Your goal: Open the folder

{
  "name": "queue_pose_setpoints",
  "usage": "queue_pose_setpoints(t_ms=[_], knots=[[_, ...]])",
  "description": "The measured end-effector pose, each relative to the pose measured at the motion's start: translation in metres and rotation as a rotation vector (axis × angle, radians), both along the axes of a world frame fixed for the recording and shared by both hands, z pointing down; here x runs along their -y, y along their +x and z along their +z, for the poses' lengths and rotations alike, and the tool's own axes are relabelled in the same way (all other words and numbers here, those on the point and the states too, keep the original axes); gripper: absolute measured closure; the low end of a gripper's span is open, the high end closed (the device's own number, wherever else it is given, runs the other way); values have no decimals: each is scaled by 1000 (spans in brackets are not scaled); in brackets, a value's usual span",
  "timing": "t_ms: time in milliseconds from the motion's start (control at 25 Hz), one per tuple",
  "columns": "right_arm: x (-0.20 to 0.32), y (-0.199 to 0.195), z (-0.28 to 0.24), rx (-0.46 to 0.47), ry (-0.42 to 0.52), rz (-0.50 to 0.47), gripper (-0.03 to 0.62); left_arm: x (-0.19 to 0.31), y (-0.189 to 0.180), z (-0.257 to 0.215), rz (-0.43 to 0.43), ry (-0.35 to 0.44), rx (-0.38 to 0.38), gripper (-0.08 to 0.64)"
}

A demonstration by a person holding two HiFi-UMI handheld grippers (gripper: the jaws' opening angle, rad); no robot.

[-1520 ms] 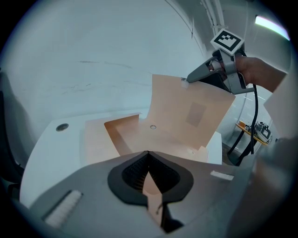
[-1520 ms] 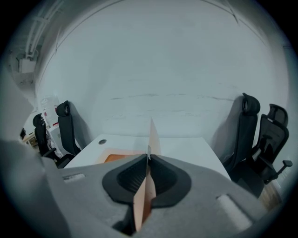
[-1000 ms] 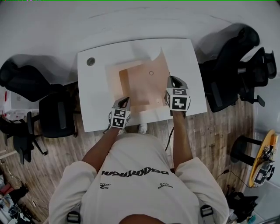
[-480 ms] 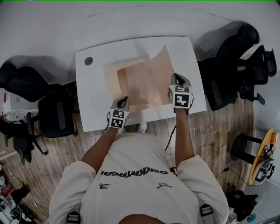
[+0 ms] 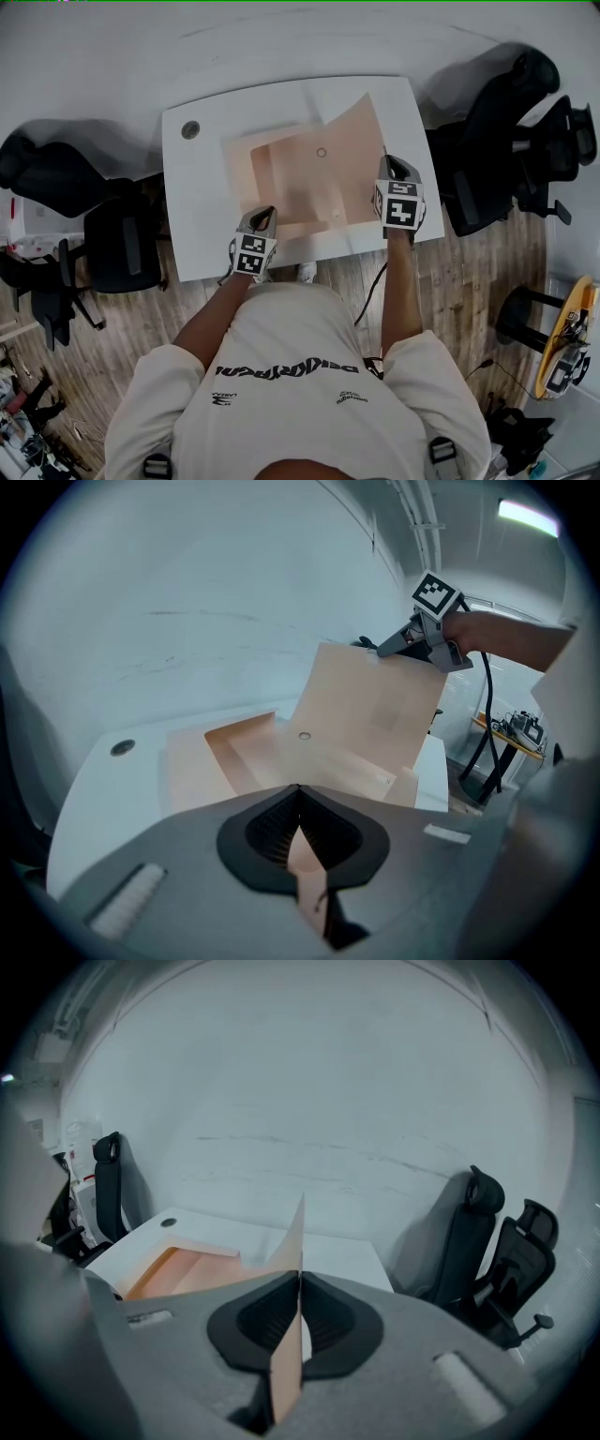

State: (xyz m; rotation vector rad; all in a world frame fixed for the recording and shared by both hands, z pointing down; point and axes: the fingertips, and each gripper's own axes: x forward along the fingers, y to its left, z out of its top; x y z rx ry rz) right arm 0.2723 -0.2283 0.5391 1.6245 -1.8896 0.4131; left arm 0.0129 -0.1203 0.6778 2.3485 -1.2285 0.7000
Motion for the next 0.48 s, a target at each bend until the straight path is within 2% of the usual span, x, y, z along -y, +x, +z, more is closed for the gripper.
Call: queue_pose_setpoints(t_ms=[480], knots=[[10,20,13,-43,-30,-4,580,0,2,2,-6,-6,2,568]])
